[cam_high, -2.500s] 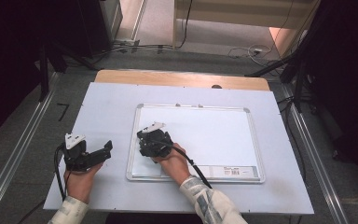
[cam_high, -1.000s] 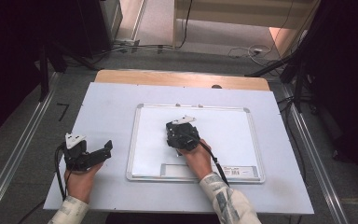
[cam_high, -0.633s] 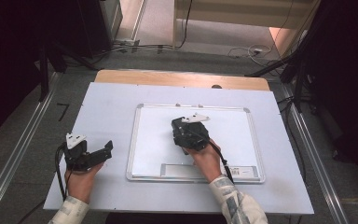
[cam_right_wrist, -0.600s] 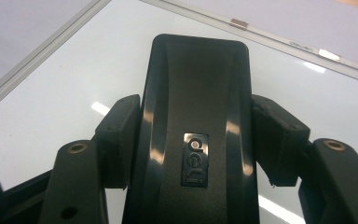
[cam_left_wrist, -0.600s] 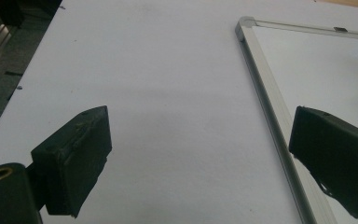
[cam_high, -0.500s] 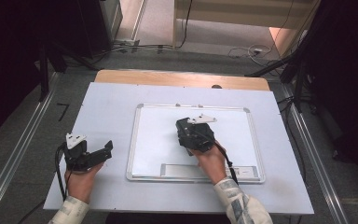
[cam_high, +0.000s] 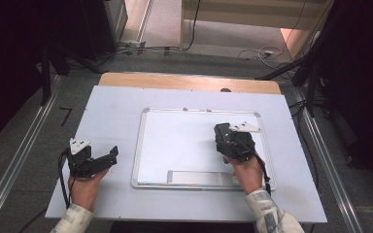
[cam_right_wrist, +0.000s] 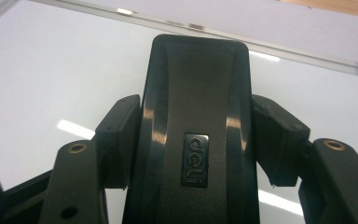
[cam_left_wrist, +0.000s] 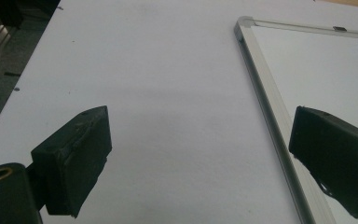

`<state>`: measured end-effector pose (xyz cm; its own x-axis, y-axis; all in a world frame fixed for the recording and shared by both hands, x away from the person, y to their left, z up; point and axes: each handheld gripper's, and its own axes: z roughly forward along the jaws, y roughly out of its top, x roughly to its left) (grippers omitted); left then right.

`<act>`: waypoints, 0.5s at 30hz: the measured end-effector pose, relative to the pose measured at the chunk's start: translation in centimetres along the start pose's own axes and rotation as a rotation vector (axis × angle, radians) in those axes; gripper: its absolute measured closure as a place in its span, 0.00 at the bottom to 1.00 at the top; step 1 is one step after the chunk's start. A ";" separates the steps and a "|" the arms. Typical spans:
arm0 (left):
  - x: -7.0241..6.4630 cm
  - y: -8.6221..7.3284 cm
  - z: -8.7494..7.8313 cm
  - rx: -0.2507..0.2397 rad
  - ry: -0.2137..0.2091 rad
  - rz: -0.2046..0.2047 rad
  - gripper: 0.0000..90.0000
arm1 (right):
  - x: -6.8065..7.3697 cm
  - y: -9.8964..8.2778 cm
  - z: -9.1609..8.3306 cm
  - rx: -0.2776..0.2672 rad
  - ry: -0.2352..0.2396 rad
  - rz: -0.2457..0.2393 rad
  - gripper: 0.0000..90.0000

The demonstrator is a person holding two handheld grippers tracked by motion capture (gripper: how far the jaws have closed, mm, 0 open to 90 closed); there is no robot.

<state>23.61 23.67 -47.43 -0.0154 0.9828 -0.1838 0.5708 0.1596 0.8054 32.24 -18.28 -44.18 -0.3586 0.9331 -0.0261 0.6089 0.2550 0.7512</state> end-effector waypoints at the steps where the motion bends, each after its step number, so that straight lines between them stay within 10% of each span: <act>1: 0.0 0.0 0.0 0.000 0.000 0.001 0.07 | -0.5 -0.2 -0.1 0.003 -0.009 0.007 0.40; 15: 0.0 0.0 0.0 -0.001 0.001 0.001 0.07 | -5.1 -2.1 -0.6 0.031 -0.111 0.102 0.40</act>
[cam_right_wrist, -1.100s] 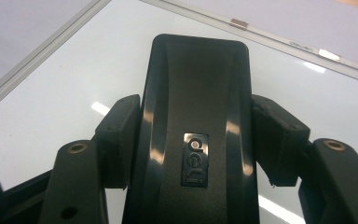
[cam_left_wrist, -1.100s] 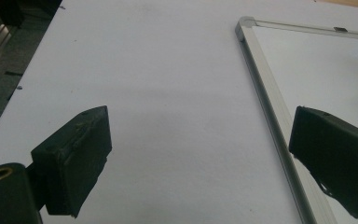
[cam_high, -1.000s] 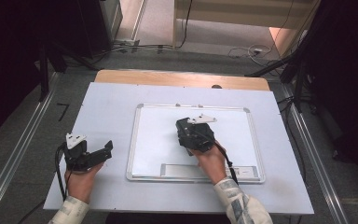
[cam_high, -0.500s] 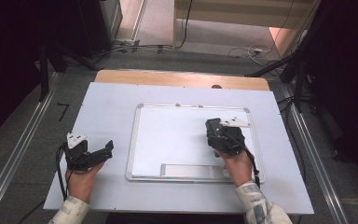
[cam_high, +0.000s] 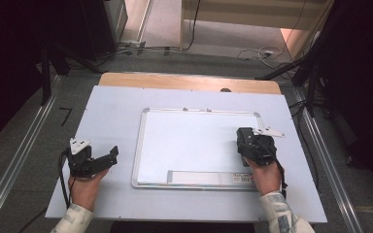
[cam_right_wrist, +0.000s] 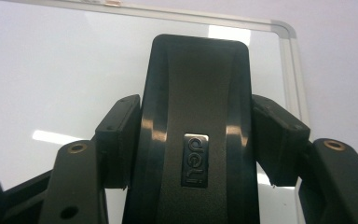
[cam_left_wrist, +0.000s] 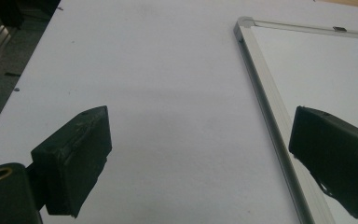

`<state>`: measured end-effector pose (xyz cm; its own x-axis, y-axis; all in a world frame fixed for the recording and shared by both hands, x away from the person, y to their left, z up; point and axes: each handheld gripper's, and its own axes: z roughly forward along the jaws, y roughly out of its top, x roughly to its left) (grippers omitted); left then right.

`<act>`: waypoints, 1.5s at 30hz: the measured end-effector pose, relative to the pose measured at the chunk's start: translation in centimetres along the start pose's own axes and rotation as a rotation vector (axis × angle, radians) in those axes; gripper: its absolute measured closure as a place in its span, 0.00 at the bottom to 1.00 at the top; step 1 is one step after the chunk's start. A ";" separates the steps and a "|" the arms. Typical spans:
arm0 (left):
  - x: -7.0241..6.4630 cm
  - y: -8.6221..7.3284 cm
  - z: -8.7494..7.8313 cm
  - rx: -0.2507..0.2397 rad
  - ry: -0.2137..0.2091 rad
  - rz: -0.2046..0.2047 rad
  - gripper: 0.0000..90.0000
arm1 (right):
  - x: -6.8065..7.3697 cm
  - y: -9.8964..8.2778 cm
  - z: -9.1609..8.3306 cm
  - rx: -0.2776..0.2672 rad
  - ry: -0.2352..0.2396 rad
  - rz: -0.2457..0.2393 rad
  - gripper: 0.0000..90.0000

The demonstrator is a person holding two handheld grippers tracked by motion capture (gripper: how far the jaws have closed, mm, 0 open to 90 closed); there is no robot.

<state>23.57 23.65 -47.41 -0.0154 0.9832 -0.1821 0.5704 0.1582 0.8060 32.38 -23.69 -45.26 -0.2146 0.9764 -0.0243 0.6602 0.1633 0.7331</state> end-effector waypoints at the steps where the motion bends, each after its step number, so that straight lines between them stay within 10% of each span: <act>1: 0.0 0.0 0.0 0.000 0.000 0.000 0.07 | -0.2 -0.1 0.0 -0.005 -0.010 -0.002 0.40; 25: 0.0 0.0 -0.1 -0.002 -0.003 -0.001 0.07 | -2.8 -2.2 2.2 0.060 -0.119 0.020 0.40; 37: 0.0 0.0 -0.1 -0.002 -0.003 0.000 0.07 | -3.4 -2.4 2.2 0.090 -0.056 0.038 0.28; 45: 0.0 -0.1 -0.1 0.000 0.002 -0.002 0.07 | -3.3 -1.7 0.5 0.008 -0.002 0.027 0.24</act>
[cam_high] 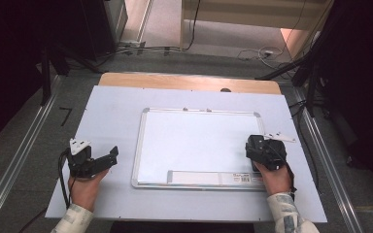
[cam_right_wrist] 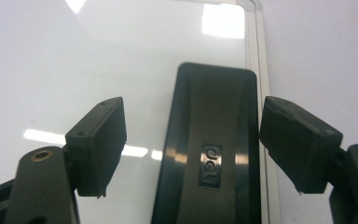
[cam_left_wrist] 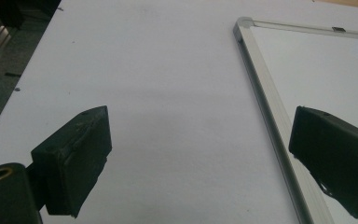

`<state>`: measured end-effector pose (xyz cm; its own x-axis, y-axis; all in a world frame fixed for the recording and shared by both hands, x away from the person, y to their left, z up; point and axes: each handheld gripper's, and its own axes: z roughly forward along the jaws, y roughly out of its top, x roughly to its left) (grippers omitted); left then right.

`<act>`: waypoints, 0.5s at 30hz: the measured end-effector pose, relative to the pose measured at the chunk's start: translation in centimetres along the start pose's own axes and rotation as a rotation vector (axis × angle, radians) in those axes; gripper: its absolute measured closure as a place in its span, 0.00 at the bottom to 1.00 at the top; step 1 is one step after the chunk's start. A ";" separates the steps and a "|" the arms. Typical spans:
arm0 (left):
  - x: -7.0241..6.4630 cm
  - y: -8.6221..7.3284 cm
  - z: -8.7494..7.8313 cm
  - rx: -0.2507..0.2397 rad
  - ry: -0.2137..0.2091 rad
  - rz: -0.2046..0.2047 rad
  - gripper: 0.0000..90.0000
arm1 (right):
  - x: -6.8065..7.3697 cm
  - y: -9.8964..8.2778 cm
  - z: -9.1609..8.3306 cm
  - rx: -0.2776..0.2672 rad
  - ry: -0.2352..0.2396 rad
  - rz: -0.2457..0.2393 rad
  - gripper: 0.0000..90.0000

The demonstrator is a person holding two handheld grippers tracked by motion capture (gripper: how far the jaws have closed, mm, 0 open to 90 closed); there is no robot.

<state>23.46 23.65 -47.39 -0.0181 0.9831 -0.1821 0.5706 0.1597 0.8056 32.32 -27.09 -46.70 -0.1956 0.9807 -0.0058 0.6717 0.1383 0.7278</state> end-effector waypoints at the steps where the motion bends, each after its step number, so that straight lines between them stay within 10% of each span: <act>1: 0.0 0.0 0.0 0.000 0.001 -0.001 0.07 | 0.0 0.1 -0.3 -0.010 0.009 0.003 0.24; 15: 0.4 0.1 0.0 -0.001 0.013 -0.013 0.07 | -0.7 0.0 -3.1 -0.071 0.086 -0.017 0.16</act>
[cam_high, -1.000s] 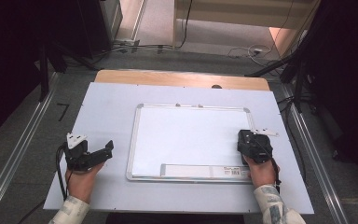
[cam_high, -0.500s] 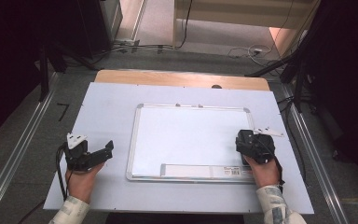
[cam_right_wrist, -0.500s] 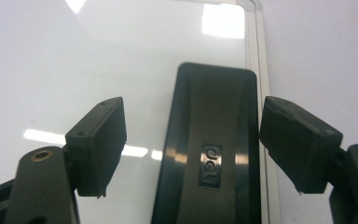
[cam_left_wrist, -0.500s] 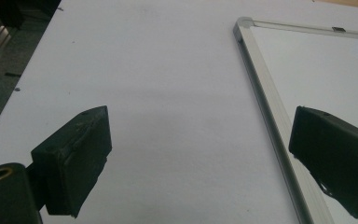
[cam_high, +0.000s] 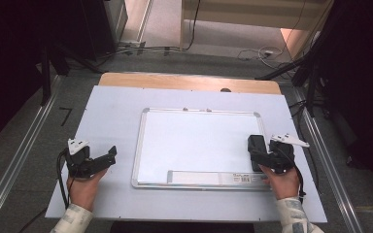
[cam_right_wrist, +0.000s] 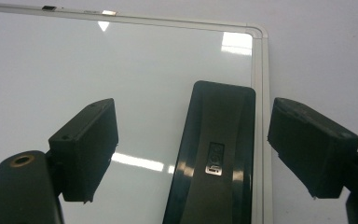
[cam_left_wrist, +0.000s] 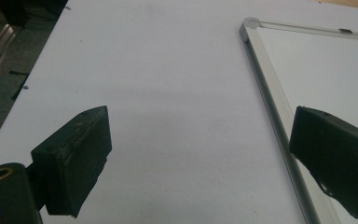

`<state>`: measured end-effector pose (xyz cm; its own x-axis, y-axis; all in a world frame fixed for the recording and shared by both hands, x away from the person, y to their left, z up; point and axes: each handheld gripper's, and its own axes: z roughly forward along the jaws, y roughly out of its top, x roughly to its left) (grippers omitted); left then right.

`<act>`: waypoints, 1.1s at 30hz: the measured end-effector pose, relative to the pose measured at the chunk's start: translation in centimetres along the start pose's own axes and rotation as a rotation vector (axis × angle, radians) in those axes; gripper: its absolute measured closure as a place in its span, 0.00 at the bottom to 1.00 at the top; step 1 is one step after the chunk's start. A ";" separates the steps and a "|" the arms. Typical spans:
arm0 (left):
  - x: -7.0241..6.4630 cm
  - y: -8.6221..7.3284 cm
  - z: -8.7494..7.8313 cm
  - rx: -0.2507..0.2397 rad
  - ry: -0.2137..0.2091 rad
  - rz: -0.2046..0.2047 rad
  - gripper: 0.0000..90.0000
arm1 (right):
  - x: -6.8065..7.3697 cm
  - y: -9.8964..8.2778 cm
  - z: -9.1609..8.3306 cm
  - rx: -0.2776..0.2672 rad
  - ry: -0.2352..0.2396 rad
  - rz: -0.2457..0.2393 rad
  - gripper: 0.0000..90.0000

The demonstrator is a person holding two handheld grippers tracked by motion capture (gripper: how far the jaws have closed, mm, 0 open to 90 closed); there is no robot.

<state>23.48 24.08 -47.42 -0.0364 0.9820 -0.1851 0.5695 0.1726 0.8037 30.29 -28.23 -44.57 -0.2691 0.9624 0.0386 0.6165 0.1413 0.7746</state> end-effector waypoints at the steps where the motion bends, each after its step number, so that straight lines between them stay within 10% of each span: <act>1: 0.0 0.0 0.0 -0.002 -0.002 -0.001 0.07 | -0.1 0.0 -0.2 -0.003 0.002 -0.001 0.16; 33: 0.6 0.1 0.0 -0.003 0.007 -0.031 0.07 | -4.8 -2.2 -3.6 -0.031 -0.038 0.046 0.17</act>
<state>23.50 24.69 -47.46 -0.0596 0.9766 -0.2066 0.5652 0.2036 0.7994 27.59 -33.98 -44.21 -0.2119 0.9760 0.0512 0.6046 0.0897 0.7914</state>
